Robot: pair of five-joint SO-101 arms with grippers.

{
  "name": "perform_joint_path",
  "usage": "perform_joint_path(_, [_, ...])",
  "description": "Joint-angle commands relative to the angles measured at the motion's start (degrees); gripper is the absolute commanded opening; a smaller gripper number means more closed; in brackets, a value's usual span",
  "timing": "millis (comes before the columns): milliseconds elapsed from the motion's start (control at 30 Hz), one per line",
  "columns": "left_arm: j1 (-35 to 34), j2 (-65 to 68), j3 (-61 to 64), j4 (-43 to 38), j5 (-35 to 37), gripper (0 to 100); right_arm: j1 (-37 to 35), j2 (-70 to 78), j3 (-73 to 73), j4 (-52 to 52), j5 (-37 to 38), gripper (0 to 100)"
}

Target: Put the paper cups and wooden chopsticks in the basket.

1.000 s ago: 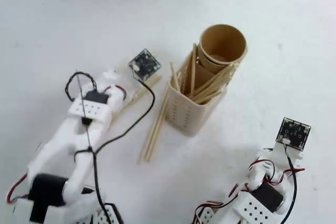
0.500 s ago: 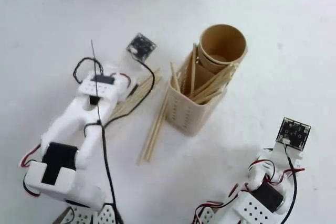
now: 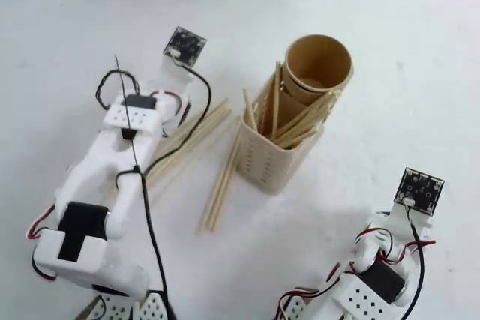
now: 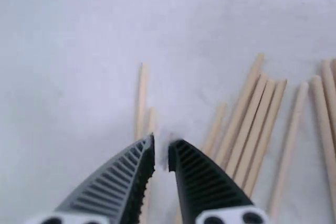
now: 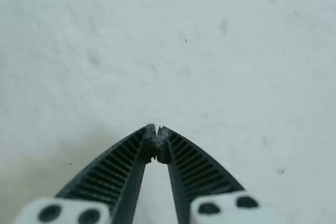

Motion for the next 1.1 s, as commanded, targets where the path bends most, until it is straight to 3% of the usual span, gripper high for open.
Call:
perform_joint_path(0, [-1.19, -0.66, 0.18, -1.49, 4.22, 10, 0.57, -0.31, 0.62, -0.04, 0.09, 1.8])
perform_joint_path(300, [-6.37, 0.22, -2.9, -1.76, 3.96, 15, 0.04, -0.31, 0.62, 0.13, 0.26, 1.8])
perform_joint_path(433, [-4.79, 6.9, -6.95, -0.62, -2.11, 15, 0.04, -0.22, 0.62, 0.13, 0.26, 1.8])
perform_joint_path(600, [-6.11, 17.1, -21.36, 12.22, -2.46, 14, 0.22, -0.04, 0.62, 0.13, 0.35, 1.8])
perform_joint_path(1067, [-6.37, 38.37, -50.29, 33.23, -0.97, 3, 0.4, 0.04, 0.62, 0.13, 0.35, 1.8])
